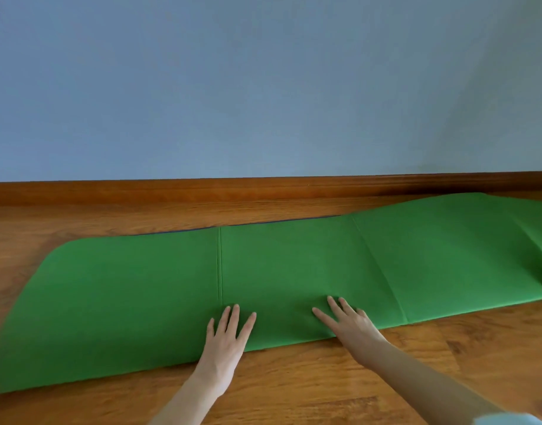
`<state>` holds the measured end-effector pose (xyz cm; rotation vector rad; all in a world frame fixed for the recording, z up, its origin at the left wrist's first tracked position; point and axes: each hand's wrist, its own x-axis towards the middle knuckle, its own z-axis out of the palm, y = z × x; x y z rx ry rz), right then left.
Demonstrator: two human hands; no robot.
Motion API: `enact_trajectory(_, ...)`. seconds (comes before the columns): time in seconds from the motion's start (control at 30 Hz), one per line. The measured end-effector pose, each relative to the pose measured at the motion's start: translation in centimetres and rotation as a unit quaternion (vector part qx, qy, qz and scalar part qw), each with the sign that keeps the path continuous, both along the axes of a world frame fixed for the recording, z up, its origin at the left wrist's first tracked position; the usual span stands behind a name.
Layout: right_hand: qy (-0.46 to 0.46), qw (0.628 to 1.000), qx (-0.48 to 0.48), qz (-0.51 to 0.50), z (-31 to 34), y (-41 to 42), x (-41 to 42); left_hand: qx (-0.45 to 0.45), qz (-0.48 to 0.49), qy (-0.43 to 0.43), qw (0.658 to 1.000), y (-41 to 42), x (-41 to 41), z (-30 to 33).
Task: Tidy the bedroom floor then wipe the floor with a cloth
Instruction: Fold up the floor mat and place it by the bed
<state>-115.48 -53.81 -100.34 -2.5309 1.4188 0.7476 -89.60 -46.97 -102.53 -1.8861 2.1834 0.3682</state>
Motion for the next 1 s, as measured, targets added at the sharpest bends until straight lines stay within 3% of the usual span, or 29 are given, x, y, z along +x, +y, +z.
enact_trajectory(0.2,0.002,0.999,-0.039,0.0,-0.1,0.0,-1.4,-0.013,0.001,-0.008,1.0,-0.2,0.4,-0.1)
enact_trajectory(0.33,0.049,0.99,-0.087,-0.103,0.6,-0.4,-2.9,-0.043,-0.049,-0.026,0.998,0.0,1.6,-0.5)
enact_trajectory(0.5,0.056,0.992,-0.04,-0.102,0.9,-0.7,-4.2,-0.058,-0.052,0.019,0.997,0.1,2.7,1.1)
enact_trajectory(0.67,0.065,0.997,-0.032,-0.04,1.9,-1.4,-2.9,-0.08,-0.015,0.053,0.995,0.3,3.9,2.6)
enact_trajectory(0.8,0.061,0.998,-0.019,-0.015,1.7,0.2,-0.9,-0.099,0.028,0.031,0.994,1.6,6.2,1.9)
enact_trajectory(1.0,0.066,0.993,0.007,-0.1,0.3,2.0,2.1,-0.131,0.12,-0.008,0.984,5.0,10.3,-0.4)
